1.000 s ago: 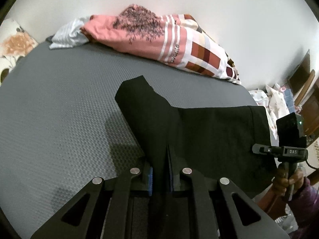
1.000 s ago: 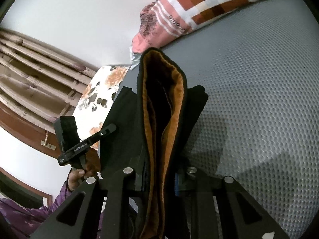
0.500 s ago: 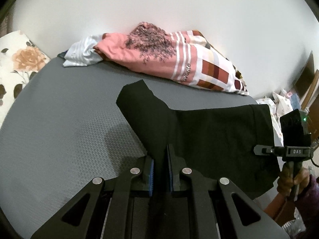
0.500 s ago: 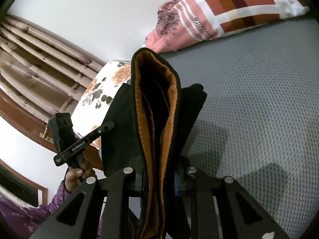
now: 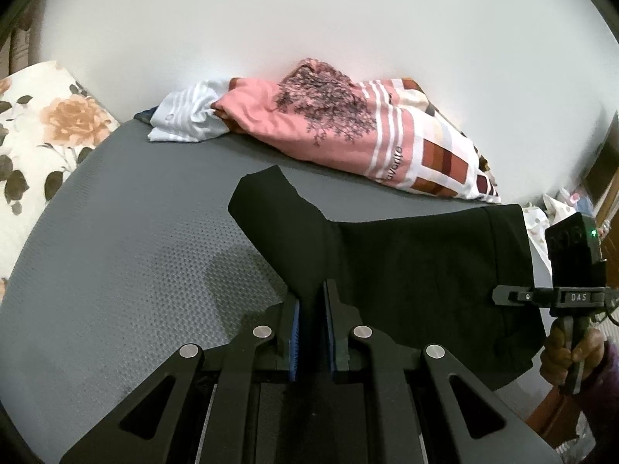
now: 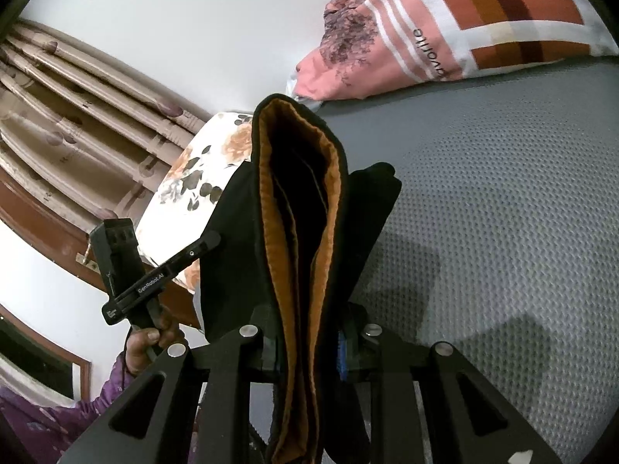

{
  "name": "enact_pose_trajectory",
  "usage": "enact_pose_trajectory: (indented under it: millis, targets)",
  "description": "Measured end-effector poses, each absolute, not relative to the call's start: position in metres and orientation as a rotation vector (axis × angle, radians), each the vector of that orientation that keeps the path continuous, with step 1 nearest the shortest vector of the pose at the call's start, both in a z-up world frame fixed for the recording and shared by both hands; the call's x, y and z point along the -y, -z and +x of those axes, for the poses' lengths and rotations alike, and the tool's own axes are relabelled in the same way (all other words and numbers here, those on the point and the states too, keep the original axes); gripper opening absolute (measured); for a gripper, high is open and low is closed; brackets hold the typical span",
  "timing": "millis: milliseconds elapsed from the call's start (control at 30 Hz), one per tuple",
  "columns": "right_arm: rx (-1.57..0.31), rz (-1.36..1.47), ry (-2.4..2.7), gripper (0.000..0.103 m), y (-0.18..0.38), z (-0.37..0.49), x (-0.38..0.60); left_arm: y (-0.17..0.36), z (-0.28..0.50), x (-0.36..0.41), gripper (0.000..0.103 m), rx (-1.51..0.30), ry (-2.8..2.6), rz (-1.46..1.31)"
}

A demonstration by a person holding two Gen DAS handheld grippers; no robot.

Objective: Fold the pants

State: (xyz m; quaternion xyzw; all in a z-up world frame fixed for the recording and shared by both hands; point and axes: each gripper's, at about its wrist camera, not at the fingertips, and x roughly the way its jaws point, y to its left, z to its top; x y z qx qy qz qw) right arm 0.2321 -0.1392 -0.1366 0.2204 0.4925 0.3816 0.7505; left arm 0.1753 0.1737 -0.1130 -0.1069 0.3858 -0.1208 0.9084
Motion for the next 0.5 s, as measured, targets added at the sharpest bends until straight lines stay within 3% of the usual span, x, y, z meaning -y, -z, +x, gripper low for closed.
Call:
enact_pose_trajectory:
  millis: [500]
  targets:
    - [-1.066, 0.472, -0.88, 0.019, 0.14, 0.265, 0.099, 0.118, 0.225, -0.221, 0.011, -0.77, 0.177, -0.219]
